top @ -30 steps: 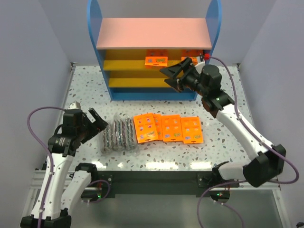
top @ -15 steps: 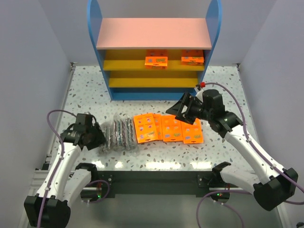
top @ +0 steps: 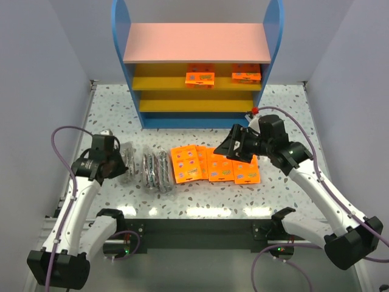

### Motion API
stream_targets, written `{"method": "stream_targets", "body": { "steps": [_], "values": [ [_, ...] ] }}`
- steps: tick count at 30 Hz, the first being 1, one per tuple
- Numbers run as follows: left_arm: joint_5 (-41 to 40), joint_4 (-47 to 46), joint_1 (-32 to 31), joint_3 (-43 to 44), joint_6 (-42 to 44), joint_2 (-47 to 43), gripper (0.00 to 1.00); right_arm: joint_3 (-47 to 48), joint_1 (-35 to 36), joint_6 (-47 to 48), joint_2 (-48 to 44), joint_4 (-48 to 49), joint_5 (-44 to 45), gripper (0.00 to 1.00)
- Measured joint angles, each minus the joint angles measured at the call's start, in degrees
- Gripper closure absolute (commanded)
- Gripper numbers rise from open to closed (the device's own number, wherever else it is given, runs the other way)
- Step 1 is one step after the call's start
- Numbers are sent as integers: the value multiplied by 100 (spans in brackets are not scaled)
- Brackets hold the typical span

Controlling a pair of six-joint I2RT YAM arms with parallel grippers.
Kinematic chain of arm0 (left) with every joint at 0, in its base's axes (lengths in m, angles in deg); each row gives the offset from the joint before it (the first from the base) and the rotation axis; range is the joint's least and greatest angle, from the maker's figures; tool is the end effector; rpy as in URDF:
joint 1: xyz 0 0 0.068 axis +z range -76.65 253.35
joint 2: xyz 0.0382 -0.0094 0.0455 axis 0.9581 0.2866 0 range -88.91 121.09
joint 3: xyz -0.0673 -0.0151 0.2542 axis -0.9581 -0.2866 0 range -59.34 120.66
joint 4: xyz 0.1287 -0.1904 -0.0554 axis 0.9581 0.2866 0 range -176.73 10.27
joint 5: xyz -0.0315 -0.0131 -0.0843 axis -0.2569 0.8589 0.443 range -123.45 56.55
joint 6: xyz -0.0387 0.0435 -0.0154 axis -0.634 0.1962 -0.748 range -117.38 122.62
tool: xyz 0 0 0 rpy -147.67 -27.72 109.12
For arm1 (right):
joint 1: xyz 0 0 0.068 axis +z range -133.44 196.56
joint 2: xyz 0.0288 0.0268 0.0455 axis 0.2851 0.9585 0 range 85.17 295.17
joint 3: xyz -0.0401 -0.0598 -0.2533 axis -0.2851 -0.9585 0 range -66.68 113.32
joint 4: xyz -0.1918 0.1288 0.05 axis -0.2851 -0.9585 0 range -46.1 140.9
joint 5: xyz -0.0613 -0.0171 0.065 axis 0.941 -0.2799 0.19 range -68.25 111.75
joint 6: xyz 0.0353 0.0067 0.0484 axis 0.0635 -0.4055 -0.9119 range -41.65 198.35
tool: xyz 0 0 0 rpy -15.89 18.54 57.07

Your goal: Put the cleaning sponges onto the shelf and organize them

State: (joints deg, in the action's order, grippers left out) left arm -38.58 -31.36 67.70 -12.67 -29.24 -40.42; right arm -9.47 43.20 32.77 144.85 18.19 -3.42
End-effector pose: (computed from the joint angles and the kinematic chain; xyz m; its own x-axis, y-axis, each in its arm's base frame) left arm 0.1353 -0.0095 0.2575 -0.7366 -0.4554 -0.4999 -0.3992 0.8895 -0.2222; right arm 0.1753 0.1091 0.3175 -0.8722 0.2858 -0.3970 -0.1336 0.6416 0.7554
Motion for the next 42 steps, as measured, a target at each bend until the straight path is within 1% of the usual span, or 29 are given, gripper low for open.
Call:
{"method": "stream_targets", "body": {
  "steps": [3, 7, 10, 11, 12, 13, 14, 15, 19, 23, 28, 32, 34, 39, 42],
  "values": [
    [-284, -44, -2, 85, 4, 455, 100, -2, 0, 87, 66, -98, -7, 23],
    [-699, -205, -2, 144, 7, 1416, 100, -55, 0, 144, 74, -125, -4, 23],
    [-883, -358, -31, 297, 37, 2031, 65, -66, 4, 199, 74, -166, 0, 23],
    [-914, -435, -39, 345, 35, 2131, 44, -66, 7, 219, 74, -190, 7, 23],
    [-951, -503, -52, 407, 55, 2199, 36, -66, 7, 247, 74, -223, 11, 22],
    [-988, -560, -55, 470, 55, 2216, 25, -66, 7, 275, 74, -260, 13, 22],
    [-1045, -601, -61, 540, 37, 2212, 5, -66, 7, 304, 74, -291, 15, 22],
    [-1106, -625, -68, 592, 22, 2197, 1, -66, 7, 328, 74, -326, 17, 22],
    [-1329, -695, -76, 638, -35, 1882, 0, -66, 11, 415, 74, -398, 39, 22],
    [-1082, -728, -76, 358, -315, 1110, 0, -66, 11, 485, 85, -415, 59, 22],
    [-352, -802, -28, -586, -1078, -42, 0, -66, 11, 573, 225, -422, 57, 22],
    [365, -1147, 199, -1558, -1740, -868, 0, -66, 11, 612, 337, -437, 57, 22],
    [577, -1274, 245, -1845, -2074, -1150, 0, -66, 11, 627, 363, -463, 57, 22],
    [737, -1639, 267, -2205, -2855, -1484, 0, -66, 11, 682, 372, -549, 57, 22],
    [671, -1764, 269, -2332, -3294, -1661, 3, -66, 11, 708, 385, -579, 57, 22]
  ]
}}
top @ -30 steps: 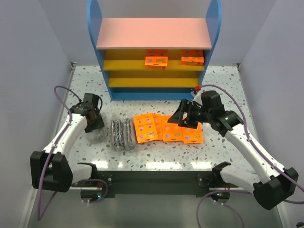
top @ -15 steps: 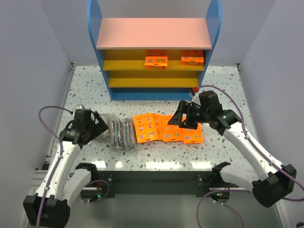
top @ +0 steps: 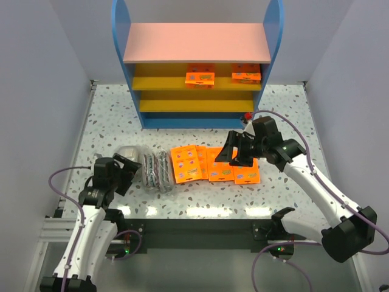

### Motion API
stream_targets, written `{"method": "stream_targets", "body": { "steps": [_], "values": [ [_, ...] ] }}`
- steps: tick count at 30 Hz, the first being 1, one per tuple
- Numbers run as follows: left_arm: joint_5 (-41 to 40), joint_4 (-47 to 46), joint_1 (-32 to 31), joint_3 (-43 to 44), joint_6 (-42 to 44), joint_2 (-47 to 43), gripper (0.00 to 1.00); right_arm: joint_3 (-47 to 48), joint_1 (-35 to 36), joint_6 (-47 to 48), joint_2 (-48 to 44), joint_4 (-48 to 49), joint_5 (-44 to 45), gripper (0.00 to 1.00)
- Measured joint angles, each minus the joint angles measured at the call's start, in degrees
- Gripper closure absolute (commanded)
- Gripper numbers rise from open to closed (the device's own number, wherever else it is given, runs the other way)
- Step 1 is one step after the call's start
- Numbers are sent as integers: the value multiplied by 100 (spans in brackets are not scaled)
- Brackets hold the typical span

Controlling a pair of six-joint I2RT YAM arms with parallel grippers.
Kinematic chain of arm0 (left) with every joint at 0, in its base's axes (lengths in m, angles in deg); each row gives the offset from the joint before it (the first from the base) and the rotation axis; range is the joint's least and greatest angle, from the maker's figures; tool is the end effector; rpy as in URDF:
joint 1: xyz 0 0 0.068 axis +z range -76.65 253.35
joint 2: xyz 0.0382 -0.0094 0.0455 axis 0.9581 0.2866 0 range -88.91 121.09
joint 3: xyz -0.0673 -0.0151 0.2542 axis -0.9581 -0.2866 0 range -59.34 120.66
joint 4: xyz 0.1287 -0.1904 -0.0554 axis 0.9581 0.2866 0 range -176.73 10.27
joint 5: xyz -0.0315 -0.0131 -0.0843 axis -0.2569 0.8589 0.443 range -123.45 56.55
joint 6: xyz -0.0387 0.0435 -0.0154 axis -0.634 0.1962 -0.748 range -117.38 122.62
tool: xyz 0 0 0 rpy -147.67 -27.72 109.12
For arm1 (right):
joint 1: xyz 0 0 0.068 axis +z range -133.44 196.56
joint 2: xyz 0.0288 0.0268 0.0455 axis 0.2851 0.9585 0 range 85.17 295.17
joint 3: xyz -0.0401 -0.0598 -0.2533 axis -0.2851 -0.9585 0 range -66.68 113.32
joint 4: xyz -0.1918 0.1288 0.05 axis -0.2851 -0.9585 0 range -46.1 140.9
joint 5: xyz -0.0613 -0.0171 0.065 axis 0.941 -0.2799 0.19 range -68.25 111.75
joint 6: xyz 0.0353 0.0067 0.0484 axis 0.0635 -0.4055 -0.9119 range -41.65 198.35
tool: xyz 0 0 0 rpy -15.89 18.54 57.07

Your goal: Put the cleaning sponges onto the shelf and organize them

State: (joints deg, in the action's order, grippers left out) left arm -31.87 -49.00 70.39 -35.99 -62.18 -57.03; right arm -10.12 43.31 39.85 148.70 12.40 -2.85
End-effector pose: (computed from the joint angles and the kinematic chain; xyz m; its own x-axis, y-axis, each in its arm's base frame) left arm 0.1104 -0.0071 0.1892 -0.3711 -0.8865 -0.2764 -0.6227 0.4584 -0.6341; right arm 0.1799 0.1114 0.2924 -0.9152 0.1727 -0.3641 -0.1279 0.7323 0.6689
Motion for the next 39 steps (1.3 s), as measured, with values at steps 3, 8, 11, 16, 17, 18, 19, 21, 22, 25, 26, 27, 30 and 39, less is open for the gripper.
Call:
{"method": "stream_targets", "body": {
  "steps": [3, 8, 11, 16, 17, 18, 19, 21, 22, 25, 26, 27, 30, 39],
  "values": [
    [-166, -39, 2, -120, -404, -387, 6, 7, 0, 37, 63, -46, 2, 21],
    [-413, -17, 11, -313, -1049, -1036, 11, 33, 0, 101, 210, -125, 2, 21],
    [-522, 81, 22, -481, -1399, -1176, 13, 68, 0, 109, 289, -138, 2, 21],
    [-662, 177, 24, -612, -1709, -809, 15, 144, 0, 120, 407, -140, 2, 21],
    [-702, 170, 24, -621, -1733, -708, 15, 164, 0, 125, 426, -142, 0, 21],
    [-750, 146, 24, -636, -1759, -647, 16, 175, 0, 125, 437, -140, 0, 21],
    [-828, 101, 26, -654, -1799, -570, 18, 190, 0, 127, 450, -140, 0, 21],
    [-962, -42, 28, -691, -1823, -479, 20, 203, 0, 127, 468, -142, 0, 21],
    [-1032, -138, 28, -713, -1825, -420, 24, 203, 0, 127, 472, -140, 0, 21],
    [-1174, -485, 33, -789, -1818, -144, 37, 205, 0, 129, 472, -144, 0, 22],
    [-1198, -629, 33, -831, -1816, -24, 41, 205, 0, 127, 472, -144, 0, 22],
    [-1209, -776, 35, -883, -1816, 96, 45, 210, 0, 129, 472, -144, 0, 22],
    [-1178, -1255, 39, -990, -1786, 319, 68, 240, 0, 136, 472, -160, -2, 22],
    [-1165, -555, 70, -496, -1300, -280, 100, 260, 0, 146, 468, -184, 0, 23]
  ]
}}
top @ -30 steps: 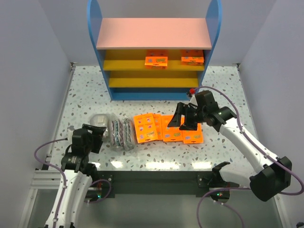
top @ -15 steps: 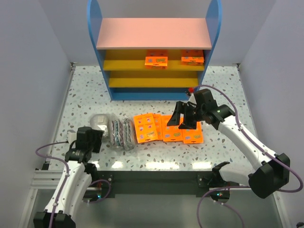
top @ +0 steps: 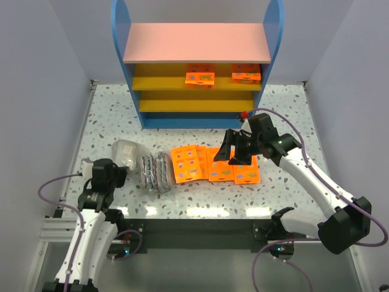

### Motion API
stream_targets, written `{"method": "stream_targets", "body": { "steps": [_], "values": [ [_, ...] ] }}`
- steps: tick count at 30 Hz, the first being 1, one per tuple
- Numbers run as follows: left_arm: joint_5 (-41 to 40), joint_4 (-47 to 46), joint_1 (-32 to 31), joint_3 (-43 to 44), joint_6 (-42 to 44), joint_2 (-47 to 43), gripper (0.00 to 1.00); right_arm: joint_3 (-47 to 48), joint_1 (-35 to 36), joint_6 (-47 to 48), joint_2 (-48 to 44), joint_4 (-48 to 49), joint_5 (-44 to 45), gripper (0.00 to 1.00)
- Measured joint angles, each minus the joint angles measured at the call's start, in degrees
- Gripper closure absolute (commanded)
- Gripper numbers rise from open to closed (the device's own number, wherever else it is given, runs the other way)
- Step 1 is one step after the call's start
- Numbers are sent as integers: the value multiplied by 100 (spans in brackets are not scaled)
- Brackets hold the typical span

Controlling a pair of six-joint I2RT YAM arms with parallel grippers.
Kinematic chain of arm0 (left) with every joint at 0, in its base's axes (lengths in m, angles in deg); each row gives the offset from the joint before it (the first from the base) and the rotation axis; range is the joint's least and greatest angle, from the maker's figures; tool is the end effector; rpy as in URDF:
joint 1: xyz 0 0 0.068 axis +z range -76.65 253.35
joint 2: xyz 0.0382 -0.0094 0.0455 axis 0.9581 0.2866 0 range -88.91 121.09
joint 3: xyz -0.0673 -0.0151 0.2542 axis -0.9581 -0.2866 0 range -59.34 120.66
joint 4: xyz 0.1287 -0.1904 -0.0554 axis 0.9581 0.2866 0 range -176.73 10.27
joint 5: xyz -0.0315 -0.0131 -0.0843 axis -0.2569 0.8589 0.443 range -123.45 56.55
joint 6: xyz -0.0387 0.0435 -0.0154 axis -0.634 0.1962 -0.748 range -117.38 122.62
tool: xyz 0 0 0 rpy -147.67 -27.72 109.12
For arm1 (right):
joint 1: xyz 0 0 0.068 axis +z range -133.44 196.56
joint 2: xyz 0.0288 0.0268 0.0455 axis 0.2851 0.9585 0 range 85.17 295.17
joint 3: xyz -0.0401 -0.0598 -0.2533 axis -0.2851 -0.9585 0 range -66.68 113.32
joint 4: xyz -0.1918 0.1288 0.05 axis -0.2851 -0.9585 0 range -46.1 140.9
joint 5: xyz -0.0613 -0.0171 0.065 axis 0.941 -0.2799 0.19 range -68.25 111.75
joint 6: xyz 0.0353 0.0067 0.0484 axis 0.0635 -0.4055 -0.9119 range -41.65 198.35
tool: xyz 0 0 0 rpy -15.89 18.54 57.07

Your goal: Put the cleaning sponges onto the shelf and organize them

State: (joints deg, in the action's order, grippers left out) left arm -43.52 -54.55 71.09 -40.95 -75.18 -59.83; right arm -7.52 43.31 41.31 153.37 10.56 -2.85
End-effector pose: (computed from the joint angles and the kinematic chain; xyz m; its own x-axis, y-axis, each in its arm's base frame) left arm 0.1099 0.0033 0.1754 -0.0564 -0.9609 -0.2712 -0.6833 0.2352 -0.6912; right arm 0.1925 0.1178 0.2875 -0.9333 0.1430 -0.3293 -0.1115 0.7565 0.6445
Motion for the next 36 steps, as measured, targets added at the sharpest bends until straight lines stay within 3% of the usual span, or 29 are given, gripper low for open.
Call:
{"method": "stream_targets", "body": {
  "steps": [4, 10, 16, 20, 28, 36],
  "values": [
    [-107, 815, 0, 1353, 380, -437, 100, 0, 0, 0, 0, 0, 0, 23],
    [197, 1121, 0, 3501, 973, -131, 100, 66, 0, 2, 35, -7, -4, 23],
    [1873, 682, 0, 4301, 1357, 391, 100, 201, 0, 44, 109, -11, -7, 23],
    [2664, 173, 0, 4929, 1410, 1141, 100, 201, 0, 44, 109, -4, -20, 23],
    [3053, -610, 0, 7300, 1541, 3132, 100, 201, 0, -11, 107, 133, -44, 23],
    [3215, -1001, -160, 8397, 1272, 5167, 100, 201, 0, -136, 107, 393, -46, 23]
  ]
}}
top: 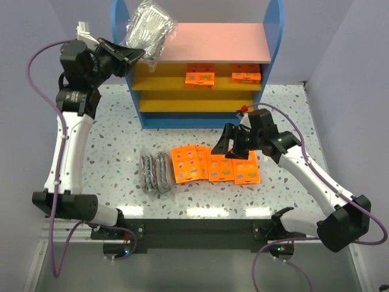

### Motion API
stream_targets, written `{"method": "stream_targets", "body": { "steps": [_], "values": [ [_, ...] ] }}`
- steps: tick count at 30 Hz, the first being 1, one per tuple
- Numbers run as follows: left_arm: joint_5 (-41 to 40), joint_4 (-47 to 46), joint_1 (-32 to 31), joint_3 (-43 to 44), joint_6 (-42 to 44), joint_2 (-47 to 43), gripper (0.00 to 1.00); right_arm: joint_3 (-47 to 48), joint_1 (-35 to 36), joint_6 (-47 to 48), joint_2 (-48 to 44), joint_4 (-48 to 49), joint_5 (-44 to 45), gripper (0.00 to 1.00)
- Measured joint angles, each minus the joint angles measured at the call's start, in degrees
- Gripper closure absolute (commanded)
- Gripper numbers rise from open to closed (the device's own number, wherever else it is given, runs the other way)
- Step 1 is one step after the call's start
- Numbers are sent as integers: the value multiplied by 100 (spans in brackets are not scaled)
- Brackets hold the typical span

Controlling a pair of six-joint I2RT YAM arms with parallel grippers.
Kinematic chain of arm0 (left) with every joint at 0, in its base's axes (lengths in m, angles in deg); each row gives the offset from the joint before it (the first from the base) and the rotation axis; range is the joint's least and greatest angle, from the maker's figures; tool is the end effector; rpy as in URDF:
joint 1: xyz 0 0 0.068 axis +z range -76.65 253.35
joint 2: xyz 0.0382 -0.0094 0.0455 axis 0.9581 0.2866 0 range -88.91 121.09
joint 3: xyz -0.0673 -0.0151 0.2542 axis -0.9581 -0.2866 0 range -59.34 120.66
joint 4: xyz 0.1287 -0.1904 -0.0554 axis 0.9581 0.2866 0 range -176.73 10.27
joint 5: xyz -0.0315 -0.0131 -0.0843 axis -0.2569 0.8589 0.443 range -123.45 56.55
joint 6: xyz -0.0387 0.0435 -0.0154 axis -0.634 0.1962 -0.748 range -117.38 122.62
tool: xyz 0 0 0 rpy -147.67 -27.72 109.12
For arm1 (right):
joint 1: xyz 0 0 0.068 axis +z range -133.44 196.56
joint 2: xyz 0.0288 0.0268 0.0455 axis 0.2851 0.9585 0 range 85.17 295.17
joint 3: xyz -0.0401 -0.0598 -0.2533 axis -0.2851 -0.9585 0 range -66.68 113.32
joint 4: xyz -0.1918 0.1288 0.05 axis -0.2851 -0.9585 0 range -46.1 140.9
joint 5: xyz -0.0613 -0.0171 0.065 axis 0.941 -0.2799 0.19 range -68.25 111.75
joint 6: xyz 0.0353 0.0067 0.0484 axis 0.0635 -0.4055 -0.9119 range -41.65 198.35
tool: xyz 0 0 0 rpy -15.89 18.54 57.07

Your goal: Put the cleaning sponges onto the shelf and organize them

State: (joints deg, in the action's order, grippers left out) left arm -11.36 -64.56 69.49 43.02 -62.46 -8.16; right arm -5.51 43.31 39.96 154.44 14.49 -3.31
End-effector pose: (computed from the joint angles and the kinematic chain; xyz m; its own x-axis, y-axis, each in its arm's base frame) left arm 0.2733 -0.0354 0.4995 -0.4008 -0.8152 -0.4181 0.1756 0.3795 -0.9084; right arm 0.2022 0.1231 0.2996 -0.9114 0.1707 -0.3745 -0.1422 0.7234 0.6757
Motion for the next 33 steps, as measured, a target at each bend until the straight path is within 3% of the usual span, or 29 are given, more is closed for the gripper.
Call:
{"method": "stream_targets", "body": {
  "steps": [7, 19, 23, 33],
  "values": [
    [-726, 195, -170, 549, -505, 944, 100, 0, 0, -22, 48, 122, 0, 23],
    [-2164, 446, -592, 730, -1495, 870, 100, 2, 0, -22, 155, 131, 0, 23],
    [-2363, 518, -627, 704, -1703, 870, 72, 11, 0, -22, 188, 127, 0, 23],
    [-2452, 249, -697, 411, -1910, 828, 25, 63, 0, -20, 197, 129, 0, 22]
  ]
}}
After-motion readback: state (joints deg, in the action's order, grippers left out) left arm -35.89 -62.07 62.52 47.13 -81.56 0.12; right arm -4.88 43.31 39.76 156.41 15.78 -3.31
